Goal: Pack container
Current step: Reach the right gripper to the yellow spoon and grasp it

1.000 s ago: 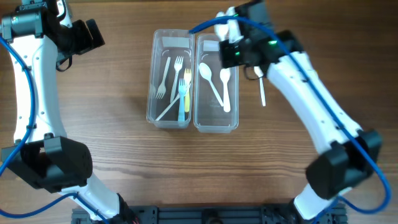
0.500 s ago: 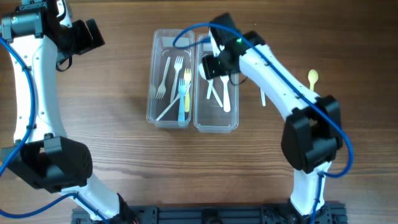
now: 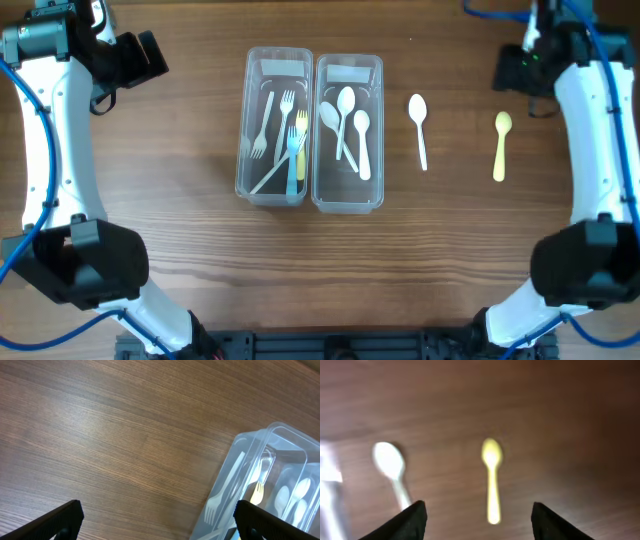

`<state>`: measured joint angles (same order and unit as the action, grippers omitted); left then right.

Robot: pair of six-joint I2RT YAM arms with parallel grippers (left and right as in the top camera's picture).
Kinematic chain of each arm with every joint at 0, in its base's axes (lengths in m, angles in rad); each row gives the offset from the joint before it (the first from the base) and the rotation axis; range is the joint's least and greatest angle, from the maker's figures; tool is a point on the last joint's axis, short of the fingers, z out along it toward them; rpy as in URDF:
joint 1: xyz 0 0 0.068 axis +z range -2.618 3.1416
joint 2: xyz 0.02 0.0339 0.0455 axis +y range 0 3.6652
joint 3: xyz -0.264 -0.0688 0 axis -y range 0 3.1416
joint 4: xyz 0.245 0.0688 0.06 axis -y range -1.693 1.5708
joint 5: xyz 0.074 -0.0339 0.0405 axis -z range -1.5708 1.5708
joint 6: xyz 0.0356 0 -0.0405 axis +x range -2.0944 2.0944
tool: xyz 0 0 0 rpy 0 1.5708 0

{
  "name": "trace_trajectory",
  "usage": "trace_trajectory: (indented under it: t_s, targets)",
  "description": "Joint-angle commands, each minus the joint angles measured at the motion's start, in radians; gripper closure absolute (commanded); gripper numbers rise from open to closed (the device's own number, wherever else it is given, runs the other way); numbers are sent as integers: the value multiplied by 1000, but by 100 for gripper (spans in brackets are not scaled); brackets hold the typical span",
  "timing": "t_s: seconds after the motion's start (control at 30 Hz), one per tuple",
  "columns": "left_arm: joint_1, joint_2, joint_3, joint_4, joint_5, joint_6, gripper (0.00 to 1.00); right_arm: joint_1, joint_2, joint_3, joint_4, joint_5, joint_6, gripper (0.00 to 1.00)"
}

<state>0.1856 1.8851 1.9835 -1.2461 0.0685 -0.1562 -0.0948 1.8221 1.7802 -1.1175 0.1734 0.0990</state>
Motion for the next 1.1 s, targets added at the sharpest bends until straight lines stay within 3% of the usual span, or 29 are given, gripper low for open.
trace_trajectory:
  t_s: [0.0, 0.33, 0.73, 0.83, 0.87, 0.9, 0.93, 0.97, 1.07]
  targets:
    - [2, 12, 12, 0, 1, -9, 0, -77, 15, -146, 70, -17, -24, 33]
    - [3, 12, 12, 0, 1, -9, 0, -135, 35, -510, 377, -120, -72, 34]
    - [3, 12, 12, 0, 1, -9, 0, -136, 169, -560, 471, -131, -76, 29]
    - [2, 12, 12, 0, 1, -9, 0, -136, 188, -560, 472, -149, -76, 42]
    - [3, 12, 12, 0, 1, -9, 0, -136, 188, -559, 475, -153, -73, 51]
    - [3, 12, 12, 0, 1, -9, 0, -136, 188, -559, 475, -156, -73, 64]
    - [3, 12, 12, 0, 1, -9, 0, -135, 188, -559, 473, -161, -73, 85]
    - [3, 12, 12, 0, 1, -9, 0, -136, 188, -554, 463, -160, -71, 96]
    - [3, 12, 12, 0, 1, -9, 0, -135, 172, -494, 394, -160, -69, 96]
